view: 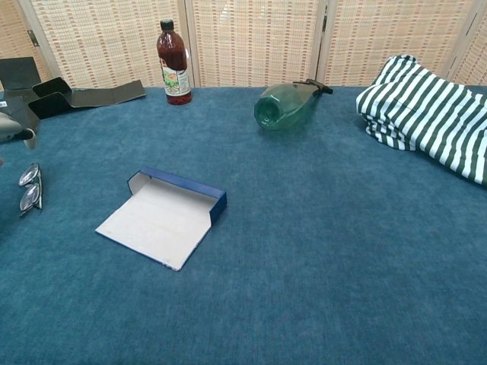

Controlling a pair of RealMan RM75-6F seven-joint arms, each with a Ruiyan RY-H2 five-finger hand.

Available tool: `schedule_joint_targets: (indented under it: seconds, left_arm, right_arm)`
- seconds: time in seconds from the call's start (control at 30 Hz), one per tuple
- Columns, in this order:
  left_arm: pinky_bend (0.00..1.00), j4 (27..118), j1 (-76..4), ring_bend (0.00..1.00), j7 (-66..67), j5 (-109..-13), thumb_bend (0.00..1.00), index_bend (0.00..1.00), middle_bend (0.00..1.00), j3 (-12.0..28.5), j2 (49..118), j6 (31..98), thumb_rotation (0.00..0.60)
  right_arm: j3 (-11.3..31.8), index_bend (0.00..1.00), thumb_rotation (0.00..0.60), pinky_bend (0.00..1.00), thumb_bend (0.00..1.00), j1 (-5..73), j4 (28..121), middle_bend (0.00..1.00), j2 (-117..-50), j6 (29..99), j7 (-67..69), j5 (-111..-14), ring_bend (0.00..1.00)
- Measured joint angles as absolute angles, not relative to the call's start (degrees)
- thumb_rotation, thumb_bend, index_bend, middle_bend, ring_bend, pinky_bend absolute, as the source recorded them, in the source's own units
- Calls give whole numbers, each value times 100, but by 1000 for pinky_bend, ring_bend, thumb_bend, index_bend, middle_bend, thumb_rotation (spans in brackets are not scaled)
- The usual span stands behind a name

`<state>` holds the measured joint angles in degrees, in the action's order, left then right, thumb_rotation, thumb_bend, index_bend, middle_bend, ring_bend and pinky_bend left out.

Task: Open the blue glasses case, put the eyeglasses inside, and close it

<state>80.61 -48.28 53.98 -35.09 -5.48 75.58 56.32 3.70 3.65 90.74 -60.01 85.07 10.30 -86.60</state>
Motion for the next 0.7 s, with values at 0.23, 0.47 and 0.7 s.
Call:
schedule_joint_targets:
  seconds: [0.23, 0.47, 0.7]
  left_arm:
    - [1000, 6939, -4699, 961, 4906, -3797, 588, 162, 910, -546, 7904, 4916, 600]
    - [1000, 6689, -4709, 960, 4951, -3607, 588, 167, 905, -545, 8073, 4509, 600]
    - [1000, 7179, -4771, 960, 5490, -3138, 588, 269, 899, -618, 7949, 4796, 600]
  right_arm:
    - [369, 176, 600, 275, 209, 355, 9092, 332, -5987, 8515, 1008, -8653, 461]
    - [369, 175, 600, 275, 209, 367, 9101, 333, -5996, 8489, 995, -8643, 466]
    - [379, 176, 600, 275, 209, 386, 9060, 333, -6010, 8453, 1026, -8623, 466]
